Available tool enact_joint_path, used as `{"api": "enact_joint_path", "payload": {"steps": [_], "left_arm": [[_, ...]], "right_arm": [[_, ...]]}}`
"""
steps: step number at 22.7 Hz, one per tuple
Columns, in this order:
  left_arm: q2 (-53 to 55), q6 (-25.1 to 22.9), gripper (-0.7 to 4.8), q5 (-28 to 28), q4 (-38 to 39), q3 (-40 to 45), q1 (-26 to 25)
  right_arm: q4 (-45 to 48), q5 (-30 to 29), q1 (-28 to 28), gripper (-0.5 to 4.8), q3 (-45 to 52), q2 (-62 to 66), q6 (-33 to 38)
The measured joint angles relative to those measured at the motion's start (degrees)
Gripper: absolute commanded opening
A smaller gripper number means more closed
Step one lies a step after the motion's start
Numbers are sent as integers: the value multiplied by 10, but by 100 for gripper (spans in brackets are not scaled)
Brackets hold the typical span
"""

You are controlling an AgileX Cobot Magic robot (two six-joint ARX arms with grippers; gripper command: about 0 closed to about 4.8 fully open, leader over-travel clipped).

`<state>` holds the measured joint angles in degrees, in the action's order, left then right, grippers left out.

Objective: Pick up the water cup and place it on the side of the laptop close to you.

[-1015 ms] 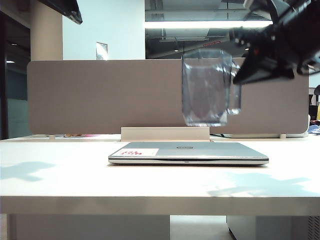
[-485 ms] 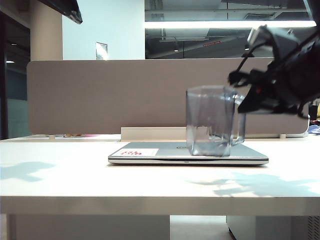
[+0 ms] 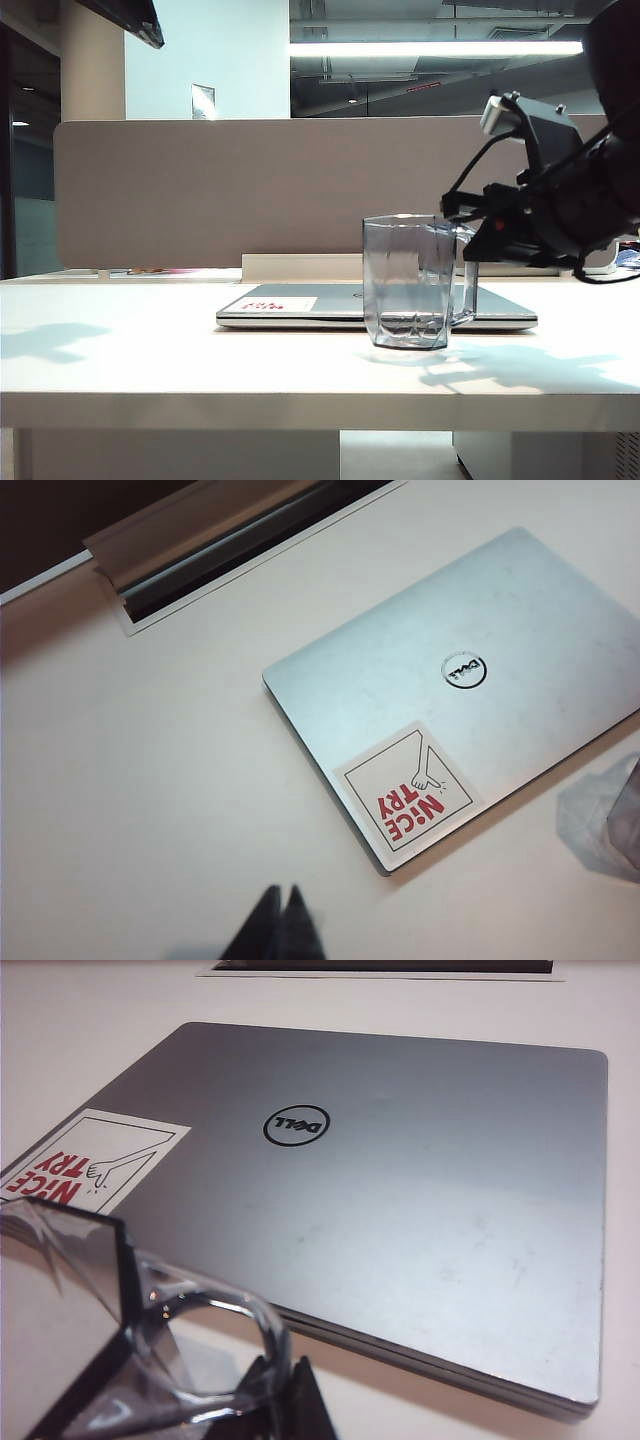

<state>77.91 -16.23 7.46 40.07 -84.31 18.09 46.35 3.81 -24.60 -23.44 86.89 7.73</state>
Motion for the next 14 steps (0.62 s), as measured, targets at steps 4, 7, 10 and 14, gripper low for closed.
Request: {"api": "enact_joint_path", "payload": {"steps": [4, 7, 10, 14], "left_arm": [[0, 0, -6, -1, 0, 0, 0], [0, -1, -6, -9, 0, 0, 0], [0, -3, -6, -11, 0, 0, 0], [0, -3, -6, -11, -2, 0, 0]], "right_arm": [[45, -10, 0, -1, 0, 35, 0], [57, -10, -1, -1, -1, 45, 0], [59, -10, -1, -1, -1, 46, -2], [60, -10, -1, 6, -1, 46, -4]]}}
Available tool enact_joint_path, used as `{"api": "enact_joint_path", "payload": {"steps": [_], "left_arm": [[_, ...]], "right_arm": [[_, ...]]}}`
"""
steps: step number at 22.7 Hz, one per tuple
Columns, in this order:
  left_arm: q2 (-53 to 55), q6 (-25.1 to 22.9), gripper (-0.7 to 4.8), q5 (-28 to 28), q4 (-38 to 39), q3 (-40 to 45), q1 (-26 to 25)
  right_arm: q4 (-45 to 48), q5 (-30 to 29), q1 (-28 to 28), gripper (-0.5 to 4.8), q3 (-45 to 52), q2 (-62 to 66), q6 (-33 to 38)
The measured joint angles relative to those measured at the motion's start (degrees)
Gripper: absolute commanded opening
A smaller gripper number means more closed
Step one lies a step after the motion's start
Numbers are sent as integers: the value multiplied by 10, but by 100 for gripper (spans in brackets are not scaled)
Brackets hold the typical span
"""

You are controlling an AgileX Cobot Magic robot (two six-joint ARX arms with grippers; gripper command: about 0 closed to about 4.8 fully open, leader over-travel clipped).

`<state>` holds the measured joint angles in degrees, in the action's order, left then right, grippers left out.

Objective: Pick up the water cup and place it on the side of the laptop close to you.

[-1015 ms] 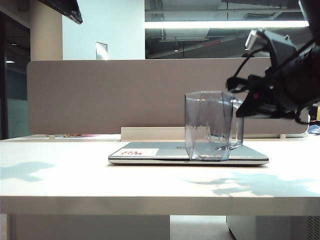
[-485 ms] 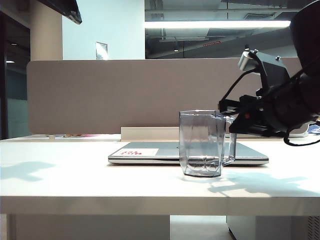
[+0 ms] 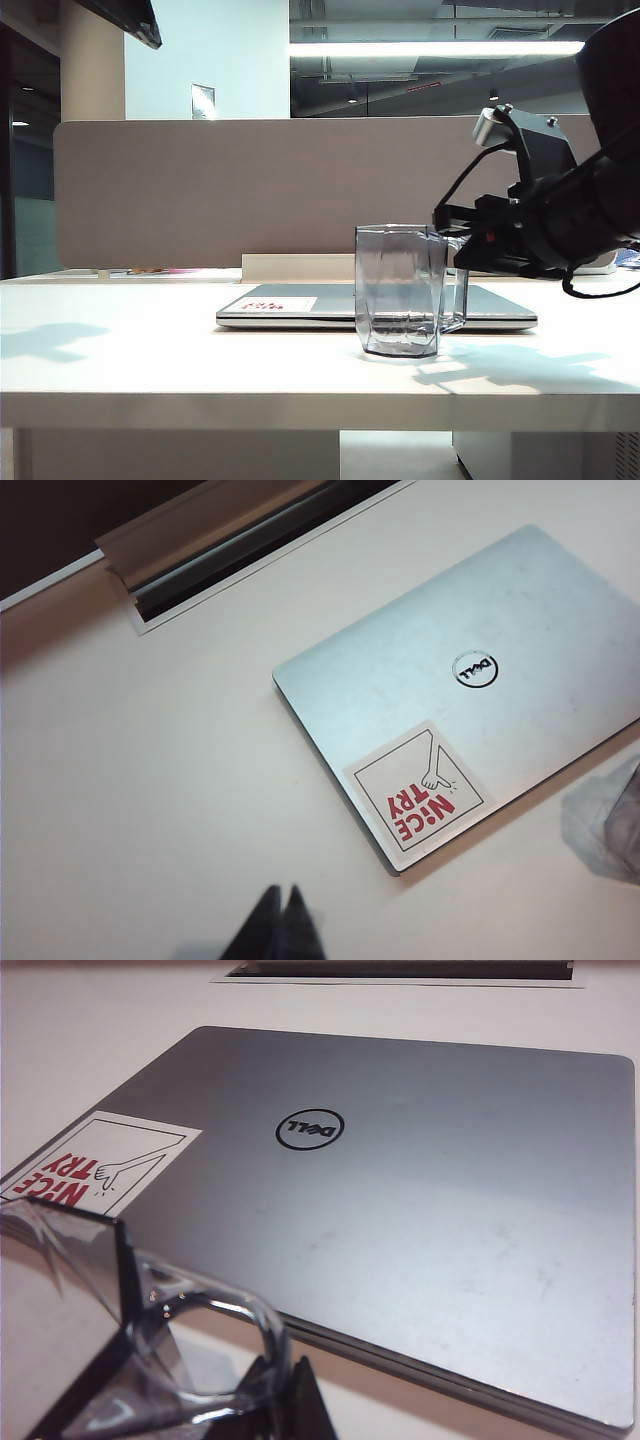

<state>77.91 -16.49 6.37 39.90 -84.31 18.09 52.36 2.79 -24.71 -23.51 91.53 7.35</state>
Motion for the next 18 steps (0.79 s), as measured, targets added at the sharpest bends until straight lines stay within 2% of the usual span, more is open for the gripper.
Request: {"api": "enact_joint_path", "payload": {"steps": [2, 6, 8, 18], "left_arm": [[0, 0, -6, 0, 0, 0, 0], [0, 0, -6, 0, 0, 0, 0], [0, 0, -6, 0, 0, 0, 0], [0, 0, -6, 0, 0, 0, 0]], "right_arm": [[0, 0, 0, 26, 0, 0, -1], [1, 0, -1, 28, 0, 1, -1], [1, 0, -1, 59, 0, 1, -1], [5, -12, -1, 59, 0, 1, -1]]}}
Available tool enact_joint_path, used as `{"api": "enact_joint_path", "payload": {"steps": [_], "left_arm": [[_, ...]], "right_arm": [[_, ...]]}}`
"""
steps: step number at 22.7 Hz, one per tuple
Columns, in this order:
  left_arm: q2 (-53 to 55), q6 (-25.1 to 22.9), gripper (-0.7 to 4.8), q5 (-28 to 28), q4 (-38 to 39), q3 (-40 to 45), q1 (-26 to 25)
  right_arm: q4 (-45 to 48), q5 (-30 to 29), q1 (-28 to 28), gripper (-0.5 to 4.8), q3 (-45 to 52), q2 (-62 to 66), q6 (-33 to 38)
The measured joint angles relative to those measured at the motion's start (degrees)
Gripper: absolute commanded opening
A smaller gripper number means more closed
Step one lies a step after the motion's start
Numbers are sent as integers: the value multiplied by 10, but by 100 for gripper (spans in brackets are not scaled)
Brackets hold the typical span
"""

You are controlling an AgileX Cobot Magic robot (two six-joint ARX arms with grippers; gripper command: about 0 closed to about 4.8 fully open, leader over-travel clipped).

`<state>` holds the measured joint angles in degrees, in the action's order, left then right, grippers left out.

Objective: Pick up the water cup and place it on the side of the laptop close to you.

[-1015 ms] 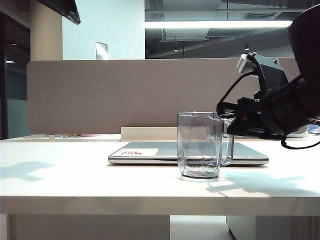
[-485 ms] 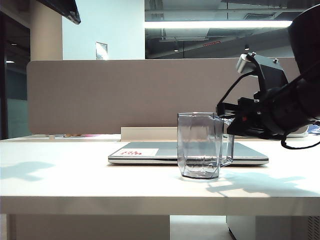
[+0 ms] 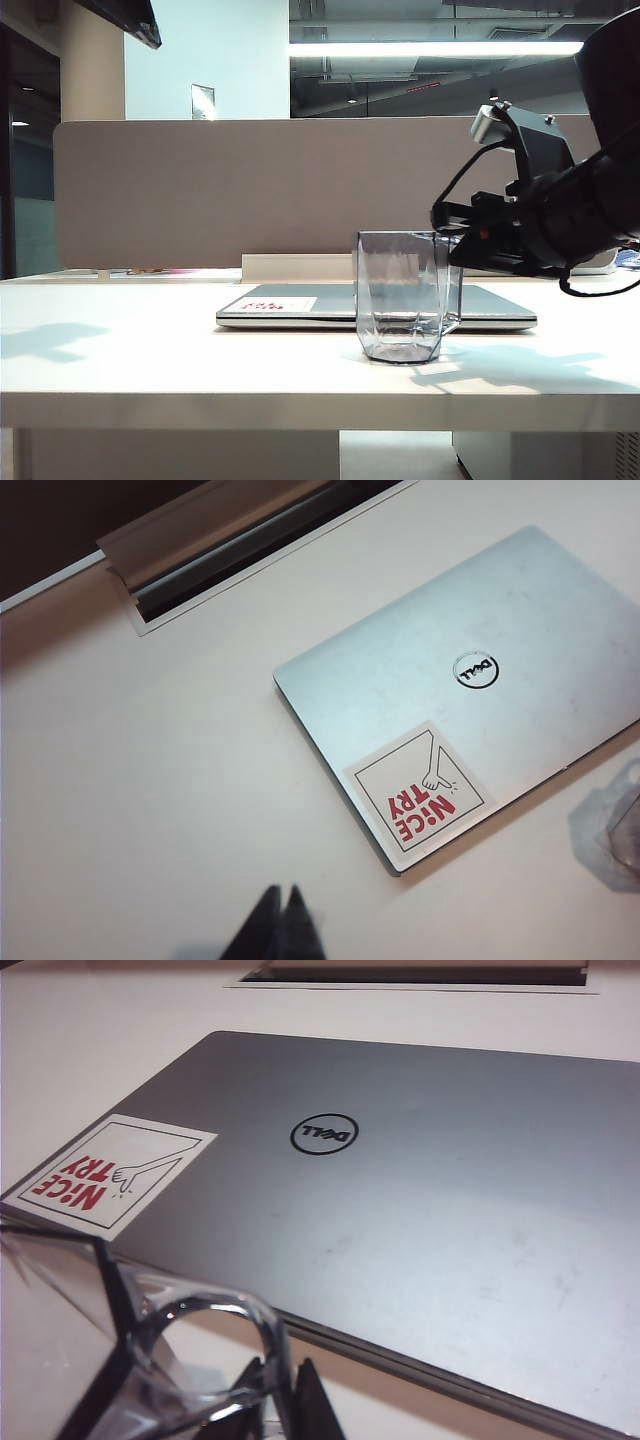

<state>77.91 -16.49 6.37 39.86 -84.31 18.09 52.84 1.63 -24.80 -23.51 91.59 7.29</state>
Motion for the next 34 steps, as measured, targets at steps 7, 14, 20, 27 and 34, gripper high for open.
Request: {"api": "enact_joint_path", "payload": {"steps": [7, 14, 20, 27, 34], "left_arm": [[0, 0, -6, 0, 0, 0, 0], [0, 0, -6, 0, 0, 0, 0], [0, 0, -6, 0, 2, 0, 0], [0, 0, -6, 0, 2, 0, 0], [0, 0, -6, 0, 2, 0, 0]], "right_arm": [[2, -5, -9, 59, 12, -1, 0], [3, -6, -11, 58, 34, -2, 0], [-1, -6, -13, 27, 47, -61, 0], [-99, -3, -19, -6, 53, -150, -1], [-155, 6, -19, -6, 58, -195, -2]]}}
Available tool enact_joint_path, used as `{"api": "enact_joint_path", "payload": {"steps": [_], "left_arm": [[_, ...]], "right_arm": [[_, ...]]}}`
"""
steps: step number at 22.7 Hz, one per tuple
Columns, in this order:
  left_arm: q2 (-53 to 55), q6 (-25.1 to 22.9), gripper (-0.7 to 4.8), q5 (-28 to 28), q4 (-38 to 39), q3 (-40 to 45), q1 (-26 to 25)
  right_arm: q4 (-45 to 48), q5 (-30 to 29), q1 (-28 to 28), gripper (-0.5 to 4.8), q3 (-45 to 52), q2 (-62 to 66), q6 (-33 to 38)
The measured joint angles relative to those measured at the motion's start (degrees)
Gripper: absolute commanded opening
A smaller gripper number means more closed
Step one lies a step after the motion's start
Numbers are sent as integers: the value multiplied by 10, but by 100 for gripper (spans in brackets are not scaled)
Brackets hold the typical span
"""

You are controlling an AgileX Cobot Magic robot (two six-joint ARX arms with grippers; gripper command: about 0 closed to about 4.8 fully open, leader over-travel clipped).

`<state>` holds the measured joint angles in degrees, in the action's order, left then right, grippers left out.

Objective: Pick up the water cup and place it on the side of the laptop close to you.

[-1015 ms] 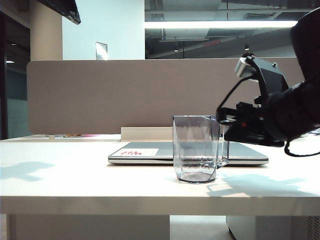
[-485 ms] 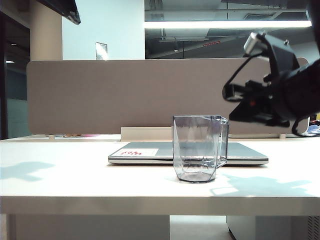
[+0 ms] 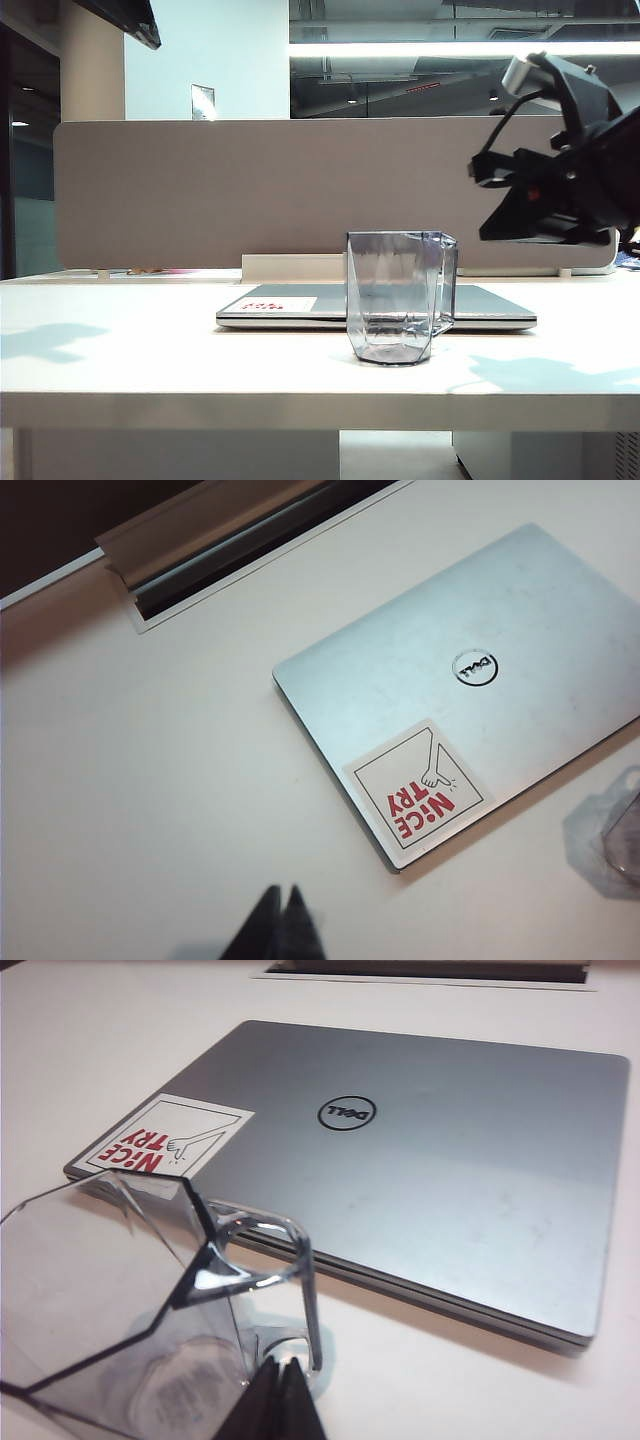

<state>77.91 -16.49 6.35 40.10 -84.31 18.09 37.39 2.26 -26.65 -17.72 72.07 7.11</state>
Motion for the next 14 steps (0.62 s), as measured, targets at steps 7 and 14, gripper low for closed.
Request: {"api": "enact_joint_path", "payload": {"steps": [7, 14], "left_arm": [[0, 0, -6, 1, 2, 0, 0], [0, 0, -6, 1, 5, 0, 0]], "right_arm": [[-87, 52, -1, -6, 64, -219, 0], [-205, 107, -1, -6, 82, -372, -1]]}}
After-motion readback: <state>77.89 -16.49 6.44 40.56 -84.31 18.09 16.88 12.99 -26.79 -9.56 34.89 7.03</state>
